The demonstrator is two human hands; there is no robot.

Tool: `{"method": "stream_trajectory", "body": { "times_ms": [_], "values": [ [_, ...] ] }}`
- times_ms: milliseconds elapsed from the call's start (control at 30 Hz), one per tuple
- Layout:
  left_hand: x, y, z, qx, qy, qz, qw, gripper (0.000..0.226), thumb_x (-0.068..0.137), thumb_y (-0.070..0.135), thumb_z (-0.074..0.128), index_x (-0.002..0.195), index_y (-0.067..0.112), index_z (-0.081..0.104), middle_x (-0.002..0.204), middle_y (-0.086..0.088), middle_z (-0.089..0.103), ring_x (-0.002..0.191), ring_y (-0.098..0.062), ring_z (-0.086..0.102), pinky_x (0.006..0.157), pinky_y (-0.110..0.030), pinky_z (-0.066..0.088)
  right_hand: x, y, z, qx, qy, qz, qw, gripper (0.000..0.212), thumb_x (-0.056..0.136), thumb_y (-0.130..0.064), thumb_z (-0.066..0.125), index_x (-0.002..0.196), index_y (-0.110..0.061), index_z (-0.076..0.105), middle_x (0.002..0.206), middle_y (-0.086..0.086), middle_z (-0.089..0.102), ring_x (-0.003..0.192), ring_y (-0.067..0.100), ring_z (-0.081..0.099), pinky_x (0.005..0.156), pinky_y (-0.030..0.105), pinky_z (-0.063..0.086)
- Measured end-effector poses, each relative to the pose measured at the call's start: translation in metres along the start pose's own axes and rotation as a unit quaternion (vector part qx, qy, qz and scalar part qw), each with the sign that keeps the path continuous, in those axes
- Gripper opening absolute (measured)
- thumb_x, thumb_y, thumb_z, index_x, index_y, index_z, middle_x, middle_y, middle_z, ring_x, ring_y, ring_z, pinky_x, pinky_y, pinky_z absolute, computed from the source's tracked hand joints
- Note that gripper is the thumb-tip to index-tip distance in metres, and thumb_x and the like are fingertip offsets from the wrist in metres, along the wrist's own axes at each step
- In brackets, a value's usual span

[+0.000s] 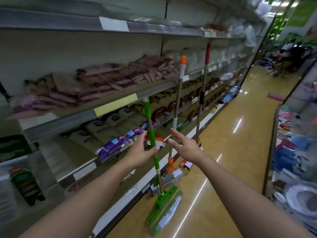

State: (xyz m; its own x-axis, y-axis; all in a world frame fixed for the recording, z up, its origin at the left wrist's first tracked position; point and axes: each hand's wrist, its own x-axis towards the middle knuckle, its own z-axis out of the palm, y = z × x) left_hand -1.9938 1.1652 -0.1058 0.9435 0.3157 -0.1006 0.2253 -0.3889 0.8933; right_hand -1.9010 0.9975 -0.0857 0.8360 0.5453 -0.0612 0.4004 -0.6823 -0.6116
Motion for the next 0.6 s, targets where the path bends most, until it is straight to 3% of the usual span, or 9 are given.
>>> {"method": "stream_trajectory", "body": {
  "times_ms": [233,400,600],
  "values": [
    [0.077,-0.001,0.001,-0.029,0.008,-0.056,0.998,0.087,0.085,0.043,0.064,0.149,0.037,0.005,0.157,0.000,0.022,0.142,-0.025,0.028,0.110,-0.048,0.034,0.098,0.012,-0.012,0.005,-0.038,-0.002,0.999,0.063,0.093,-0.050,0.049,0.148,-0.038,0.021,0.142,0.007,0.049,0.124,0.025,0.050,0.096,0.034,0.042],
    [0.117,-0.009,0.003,-0.025,0.036,-0.076,0.996,0.093,0.083,0.040,0.069,0.150,0.037,0.003,0.158,0.000,0.020,0.142,-0.025,0.028,0.111,-0.051,0.033,0.158,0.014,0.002,-0.034,-0.088,-0.047,0.994,0.068,0.092,-0.048,0.052,0.149,-0.038,0.017,0.141,0.007,0.050,0.109,0.022,0.058,0.082,0.028,0.044],
    [0.172,-0.007,0.023,-0.040,0.087,-0.121,0.988,0.101,0.078,0.032,0.075,0.147,0.044,0.002,0.158,0.000,0.019,0.138,-0.028,0.035,0.108,-0.052,0.037,0.222,0.038,0.003,-0.039,-0.145,-0.095,0.984,0.069,0.093,-0.046,0.052,0.150,-0.034,0.016,0.138,0.007,0.053,0.114,0.023,0.057,0.089,0.031,0.044]
  ]
}}
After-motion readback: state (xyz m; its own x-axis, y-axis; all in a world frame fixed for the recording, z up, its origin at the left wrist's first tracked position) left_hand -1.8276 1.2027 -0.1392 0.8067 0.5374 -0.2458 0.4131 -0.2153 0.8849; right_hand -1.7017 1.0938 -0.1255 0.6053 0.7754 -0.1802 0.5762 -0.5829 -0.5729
